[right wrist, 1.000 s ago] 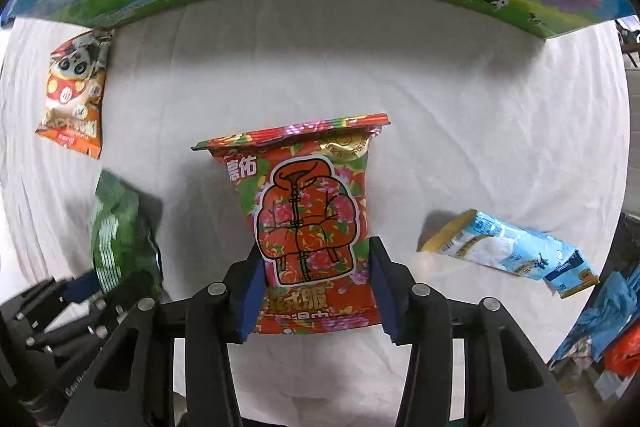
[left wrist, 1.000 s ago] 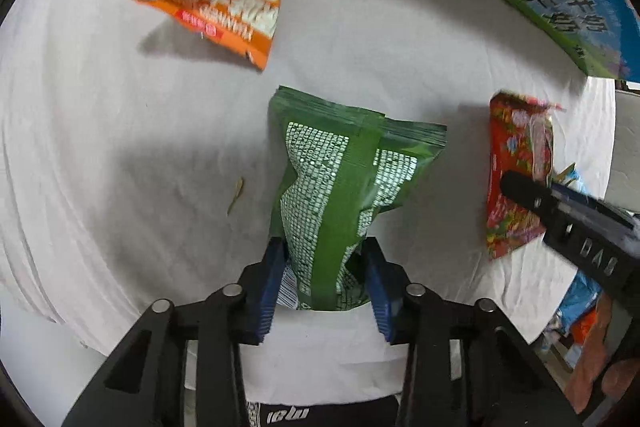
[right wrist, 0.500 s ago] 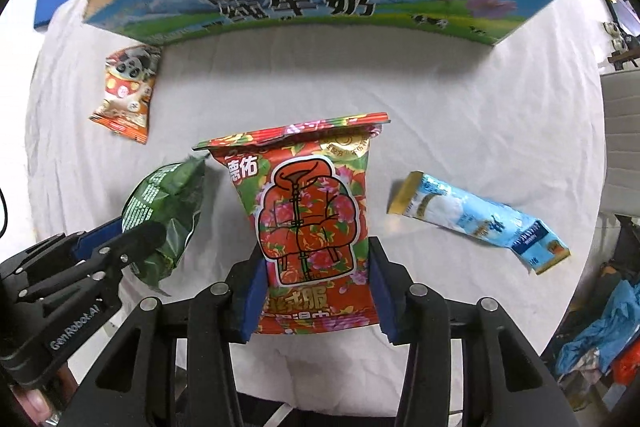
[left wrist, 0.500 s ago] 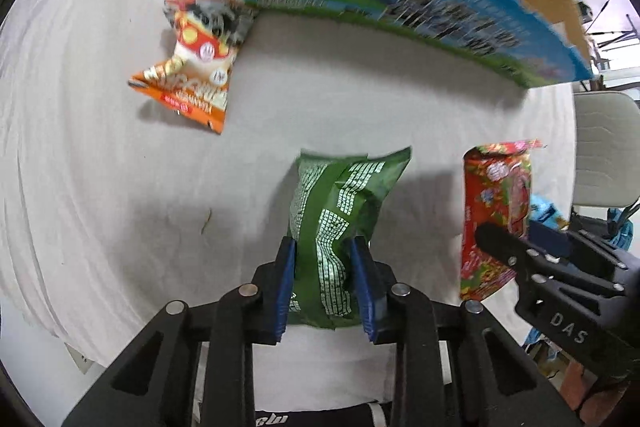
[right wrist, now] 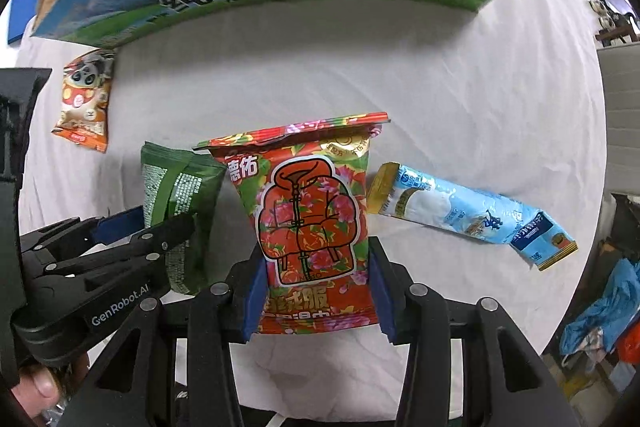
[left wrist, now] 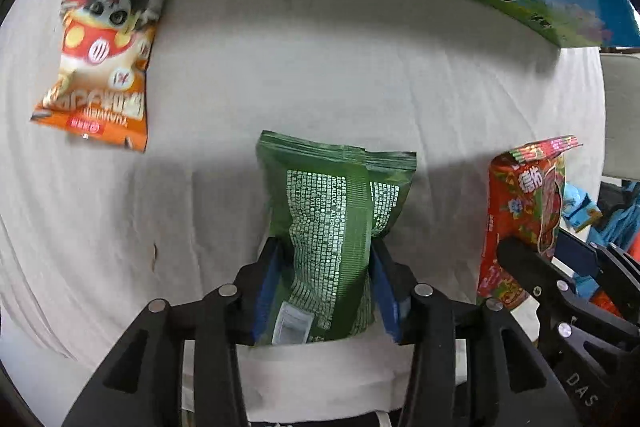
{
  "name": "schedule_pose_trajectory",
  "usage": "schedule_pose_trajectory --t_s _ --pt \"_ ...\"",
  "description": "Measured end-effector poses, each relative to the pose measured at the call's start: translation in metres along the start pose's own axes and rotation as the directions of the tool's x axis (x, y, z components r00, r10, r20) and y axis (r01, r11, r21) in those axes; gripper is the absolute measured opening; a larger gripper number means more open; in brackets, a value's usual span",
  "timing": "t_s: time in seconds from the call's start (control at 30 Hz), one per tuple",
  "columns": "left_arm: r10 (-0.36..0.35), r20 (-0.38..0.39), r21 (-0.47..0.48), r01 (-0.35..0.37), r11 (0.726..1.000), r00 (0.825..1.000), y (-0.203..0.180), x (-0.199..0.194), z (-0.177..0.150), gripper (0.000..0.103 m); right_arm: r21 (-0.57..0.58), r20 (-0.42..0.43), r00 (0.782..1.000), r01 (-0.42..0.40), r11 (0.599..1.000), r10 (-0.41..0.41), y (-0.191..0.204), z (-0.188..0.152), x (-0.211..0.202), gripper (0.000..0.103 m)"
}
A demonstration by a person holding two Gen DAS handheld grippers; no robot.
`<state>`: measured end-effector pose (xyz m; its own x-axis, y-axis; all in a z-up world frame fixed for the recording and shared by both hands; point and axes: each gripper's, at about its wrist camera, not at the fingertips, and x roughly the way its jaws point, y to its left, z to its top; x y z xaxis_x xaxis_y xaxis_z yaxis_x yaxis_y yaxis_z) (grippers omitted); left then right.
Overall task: Organize soft objects
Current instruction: 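Carry the red bag into the box with the right tool while the left tool places the green bag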
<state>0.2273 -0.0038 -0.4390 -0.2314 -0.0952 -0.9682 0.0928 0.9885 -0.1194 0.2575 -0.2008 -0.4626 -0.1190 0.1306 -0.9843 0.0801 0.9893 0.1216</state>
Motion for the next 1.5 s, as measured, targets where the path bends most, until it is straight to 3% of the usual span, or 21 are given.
schedule_pose_trajectory --t_s 0.17,0.37,0.63,0.77,0.83,0.97,1.03,1.1,1.2,1.23,1.33,1.5 --pt "0.004 0.023 -0.024 -0.003 1.000 1.000 -0.015 -0.002 -0.001 0.033 0.003 0.006 1.000 -0.009 1.000 0.009 -0.002 -0.005 -0.001 0.048" --pt "-0.039 0.102 -0.026 0.041 0.999 0.994 -0.005 -0.047 -0.027 0.024 0.006 0.033 0.999 -0.041 0.999 0.041 -0.004 -0.008 -0.014 0.048" --pt "-0.091 0.158 -0.019 0.096 0.995 0.983 0.006 -0.078 -0.023 0.022 -0.003 0.070 0.996 -0.056 0.998 0.056 -0.014 -0.009 -0.036 0.048" --pt "-0.142 0.051 -0.102 0.147 0.984 0.989 0.025 -0.042 0.002 0.026 0.021 0.075 0.996 -0.046 0.999 0.044 -0.020 -0.002 -0.038 0.048" --pt "-0.176 0.036 -0.136 0.179 0.974 0.984 0.030 -0.036 0.009 0.031 0.026 0.076 0.997 -0.031 0.999 0.029 -0.023 0.000 -0.037 0.048" --pt "-0.185 0.033 -0.124 0.187 0.974 0.982 0.026 -0.036 0.023 0.065 0.039 0.070 0.997 -0.018 0.999 0.015 -0.032 0.003 -0.034 0.048" --pt "-0.197 0.005 -0.111 0.196 0.974 0.980 0.019 -0.029 0.028 0.067 0.049 0.065 0.998 -0.012 0.999 0.009 -0.035 0.004 -0.031 0.048" --pt "-0.160 -0.014 -0.100 0.158 0.982 0.987 0.013 -0.021 0.031 0.066 0.054 0.056 0.998 -0.007 0.999 0.004 -0.039 0.003 -0.028 0.048" --pt "-0.072 0.032 -0.050 0.074 0.996 0.997 -0.001 -0.022 0.033 0.051 0.056 0.049 0.999 -0.001 0.998 -0.002 -0.042 0.002 -0.025 0.048" --pt "-0.060 0.046 -0.033 0.061 0.998 0.997 -0.003 -0.026 0.030 0.039 0.056 0.048 0.999 -0.001 0.998 -0.002 -0.044 0.001 -0.027 0.048" --pt "-0.048 0.091 -0.019 0.050 0.999 0.995 -0.002 -0.047 0.019 0.037 0.050 0.055 0.998 -0.010 0.999 0.007 -0.046 -0.004 -0.032 0.048" --pt "-0.054 0.220 0.027 0.050 0.998 0.974 0.003 -0.115 -0.012 0.037 0.036 0.081 0.995 -0.068 0.997 0.065 -0.051 -0.016 -0.063 0.048"
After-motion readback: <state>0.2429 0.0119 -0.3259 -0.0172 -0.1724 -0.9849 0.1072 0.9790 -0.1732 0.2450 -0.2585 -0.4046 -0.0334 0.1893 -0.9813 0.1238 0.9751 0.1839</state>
